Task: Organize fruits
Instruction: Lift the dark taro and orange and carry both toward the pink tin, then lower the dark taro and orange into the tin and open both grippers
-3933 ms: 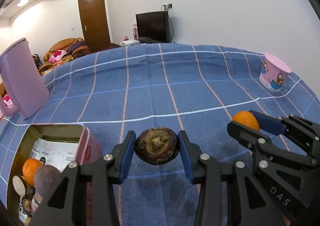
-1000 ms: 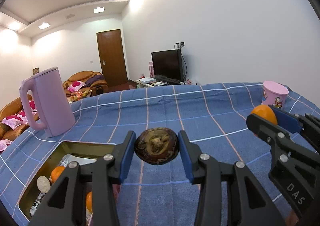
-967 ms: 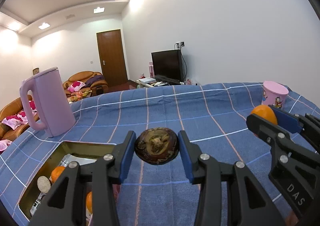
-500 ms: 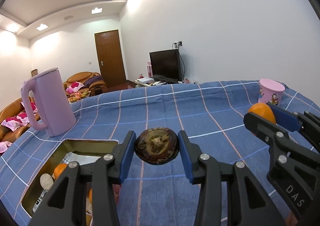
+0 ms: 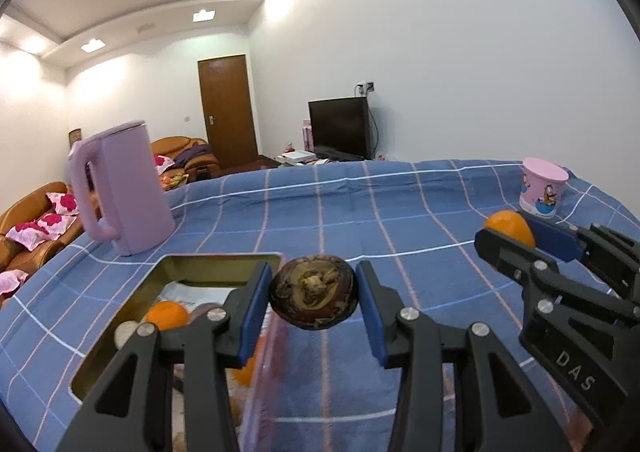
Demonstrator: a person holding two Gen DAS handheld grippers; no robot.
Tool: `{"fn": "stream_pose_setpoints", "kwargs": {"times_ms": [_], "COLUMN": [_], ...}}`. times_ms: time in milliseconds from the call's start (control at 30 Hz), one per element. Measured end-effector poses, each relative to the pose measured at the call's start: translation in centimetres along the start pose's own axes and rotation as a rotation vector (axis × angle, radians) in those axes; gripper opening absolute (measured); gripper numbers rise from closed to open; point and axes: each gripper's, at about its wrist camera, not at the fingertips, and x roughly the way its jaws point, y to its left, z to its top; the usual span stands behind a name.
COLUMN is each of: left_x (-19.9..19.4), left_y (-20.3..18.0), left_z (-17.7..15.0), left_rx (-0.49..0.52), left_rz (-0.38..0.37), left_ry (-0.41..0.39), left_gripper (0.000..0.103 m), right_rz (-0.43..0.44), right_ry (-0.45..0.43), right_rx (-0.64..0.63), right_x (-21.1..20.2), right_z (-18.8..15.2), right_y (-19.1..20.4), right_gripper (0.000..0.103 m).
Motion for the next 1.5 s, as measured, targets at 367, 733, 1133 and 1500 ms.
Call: {"fn": "stream_pose_setpoints", "kwargs": {"times_ms": [367, 733, 1133, 1500], "left_x": [-1.8, -3.0, -3.0, -2.8], "left_y": [4.0, 7.3, 10.9, 12.8], "left_z": [-0.2, -0.6, -1.4, -2.5], "left_rx": [-0.037, -0.060, -0.100, -0.117], "left_rz": [0.045, 0.122, 0.184, 0.204], "left_ry": [0.011, 0.009, 0.041, 0.083], "left_gripper": [0.045, 0.045, 0.045, 0.045], "right_rz": [0.092, 0.175, 0.241, 0.282], "right_ry": [0.013, 0.009, 0.003, 0.027], "right_rx": [-0.049, -0.080, -0.130, -0.166], "right_x": [0.6, 0.9, 1.4, 2.4], "right_z": [0.2, 1.2, 2.1, 2.3], "right_y": [4.4, 8.2, 11.8, 14.4], "right_gripper": [0.036, 0.036, 0.036, 0.036]}}
